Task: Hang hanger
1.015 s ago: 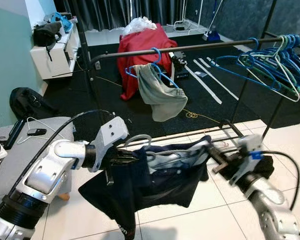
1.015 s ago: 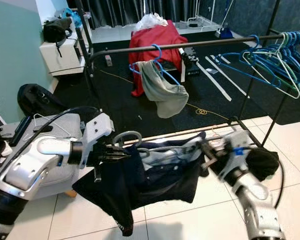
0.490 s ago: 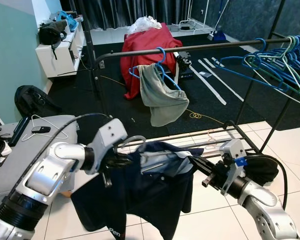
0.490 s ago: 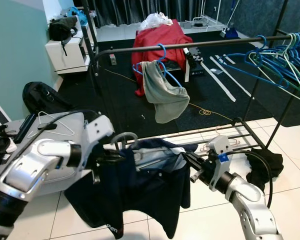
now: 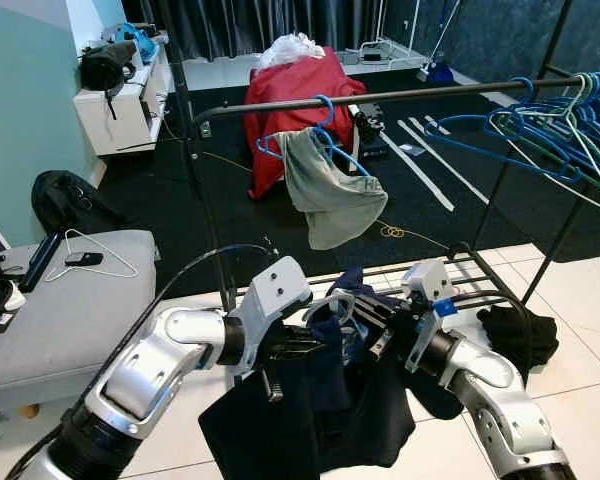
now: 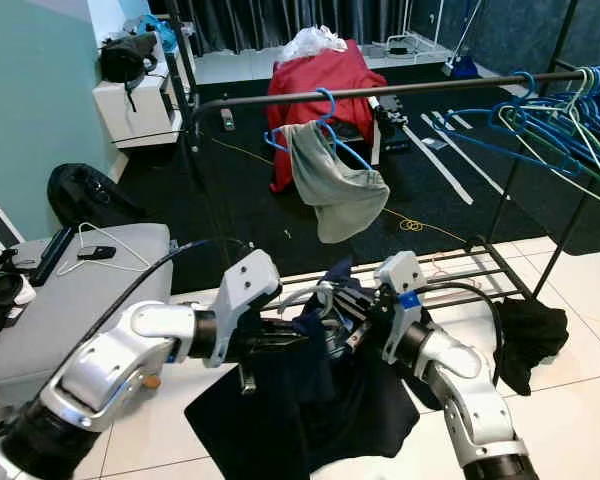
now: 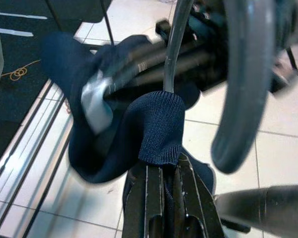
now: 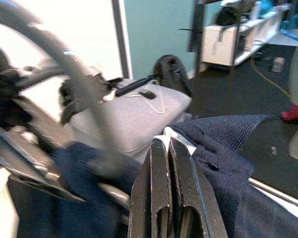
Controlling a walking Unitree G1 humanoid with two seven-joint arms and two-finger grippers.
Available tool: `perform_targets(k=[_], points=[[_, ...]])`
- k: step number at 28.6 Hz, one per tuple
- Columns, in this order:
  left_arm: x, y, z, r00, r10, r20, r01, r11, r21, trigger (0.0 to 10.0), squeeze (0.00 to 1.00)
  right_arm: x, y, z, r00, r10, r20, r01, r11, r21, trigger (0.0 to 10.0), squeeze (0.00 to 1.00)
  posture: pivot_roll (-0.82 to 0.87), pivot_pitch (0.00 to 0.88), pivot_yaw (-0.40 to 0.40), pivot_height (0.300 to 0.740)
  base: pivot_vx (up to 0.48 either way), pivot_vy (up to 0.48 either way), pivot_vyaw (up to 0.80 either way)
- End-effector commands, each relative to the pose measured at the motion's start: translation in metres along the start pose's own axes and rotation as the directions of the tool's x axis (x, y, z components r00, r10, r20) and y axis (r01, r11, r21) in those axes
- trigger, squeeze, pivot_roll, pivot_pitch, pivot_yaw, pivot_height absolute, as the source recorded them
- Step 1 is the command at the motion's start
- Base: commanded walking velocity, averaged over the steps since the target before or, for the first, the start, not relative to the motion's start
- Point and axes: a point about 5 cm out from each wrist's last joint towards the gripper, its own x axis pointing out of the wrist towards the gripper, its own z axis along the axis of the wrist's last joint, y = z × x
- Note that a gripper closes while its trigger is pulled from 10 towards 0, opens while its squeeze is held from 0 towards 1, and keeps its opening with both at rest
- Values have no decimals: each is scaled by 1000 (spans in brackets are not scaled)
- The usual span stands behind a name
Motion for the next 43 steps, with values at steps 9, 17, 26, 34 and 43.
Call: perform_targets(k=[9,17,26,34,43], points=[[-23,44,-18,932,324,-161,-328,945,-2,0,0,2,32,-8,990,141,-20,-141,990,2,0,0,-98,81,41,740,0,0,0],[-27,60,-4,896,441,-54,-442,897,-7,0,0,-5,34,-20,981,161,-109,-161,987,5,0,0,-102,81,46,740,0,0,0],[-16,39,14,956,283,74,-280,959,-53,0,0,-3,35,-20,979,173,-110,-174,985,-6,0,0,-100,79,41,740,0,0,0],[-21,50,19,937,334,106,-331,943,-43,0,0,-10,30,-29,973,136,-187,-145,989,-32,10000,1000,-101,76,40,740,0,0,0],[-47,74,17,910,397,116,-401,916,11,0,0,-48,21,-46,940,81,-331,-123,986,-109,10000,0,-105,76,41,740,0,0,0]])
